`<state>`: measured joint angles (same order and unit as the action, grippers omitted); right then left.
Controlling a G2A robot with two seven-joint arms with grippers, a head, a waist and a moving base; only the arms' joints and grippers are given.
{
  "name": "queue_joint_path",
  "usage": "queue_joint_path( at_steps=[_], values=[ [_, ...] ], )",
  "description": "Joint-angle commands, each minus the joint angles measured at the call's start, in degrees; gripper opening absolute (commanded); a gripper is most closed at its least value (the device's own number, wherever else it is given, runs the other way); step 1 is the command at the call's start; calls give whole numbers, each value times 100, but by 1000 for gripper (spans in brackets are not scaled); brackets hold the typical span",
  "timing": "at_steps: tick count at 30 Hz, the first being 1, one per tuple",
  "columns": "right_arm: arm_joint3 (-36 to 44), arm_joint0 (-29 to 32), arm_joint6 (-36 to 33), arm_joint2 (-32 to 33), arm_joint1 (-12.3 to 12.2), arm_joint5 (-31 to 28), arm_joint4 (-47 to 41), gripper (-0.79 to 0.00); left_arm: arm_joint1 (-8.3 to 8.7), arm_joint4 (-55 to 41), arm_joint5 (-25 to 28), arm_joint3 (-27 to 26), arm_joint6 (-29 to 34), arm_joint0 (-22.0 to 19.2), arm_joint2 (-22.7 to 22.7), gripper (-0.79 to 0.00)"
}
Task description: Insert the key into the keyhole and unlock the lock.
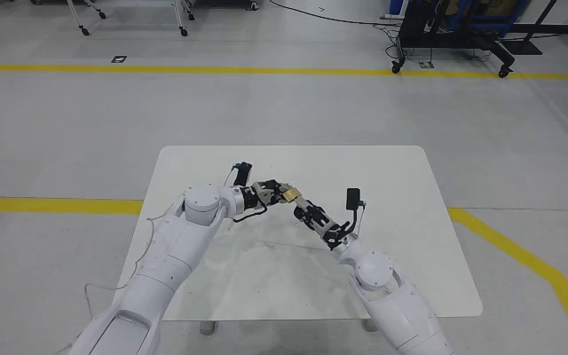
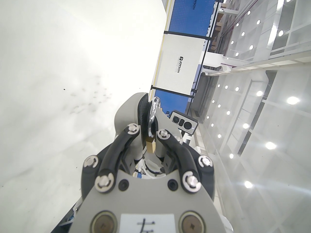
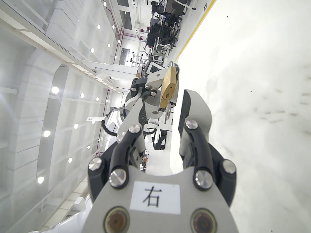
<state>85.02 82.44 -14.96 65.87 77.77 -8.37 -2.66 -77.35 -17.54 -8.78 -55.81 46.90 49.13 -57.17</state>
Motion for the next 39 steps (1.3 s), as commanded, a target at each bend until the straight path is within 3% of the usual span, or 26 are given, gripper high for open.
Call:
queue_joint_path(
  at_steps=[1, 6, 8, 10, 21, 22, 23, 24, 31, 35, 39],
  values=[
    [-5, 20, -77, 27, -7, -21, -61, -502, 2, -4, 26, -7, -18, 8, -12, -785],
    [-24, 70, -201, 117, -29, -72, -183, -533, 8, 10, 73, -40, -49, 33, -31, -785],
    [-23, 80, -208, 145, -34, -65, -216, -625, 10, 19, 83, -53, -50, 40, -35, -785],
    [-22, 77, -226, 168, -36, -42, -281, -785, 12, 38, 99, -70, -43, 44, -32, -785],
    [-172, -125, -339, 83, -8, 66, -535, -785, 40, 241, 324, -224, 28, 100, -21, -785],
    [-184, -133, -404, 82, -4, 34, -652, -576, 42, 223, 327, -228, 28, 110, -34, -785],
    [-202, -141, -488, 98, -5, 13, -752, -99, 44, 196, 327, -231, 28, 119, -49, -785],
    [-207, -144, -539, 117, -7, -3, -810, 0, 46, 183, 319, -228, 16, 125, -64, -785],
    [-207, -144, -539, 117, -7, -3, -810, 0, 52, 74, 398, -273, -114, 177, -150, -785],
    [-207, -144, -539, 117, -7, -3, -810, 0, 78, 118, 1020, -494, -222, 315, -247, -785],
    [-183, -30, -1516, 260, -22, -374, -1962, -9, 122, -33, 1415, -642, -268, 519, -449, -785]
  ],
)
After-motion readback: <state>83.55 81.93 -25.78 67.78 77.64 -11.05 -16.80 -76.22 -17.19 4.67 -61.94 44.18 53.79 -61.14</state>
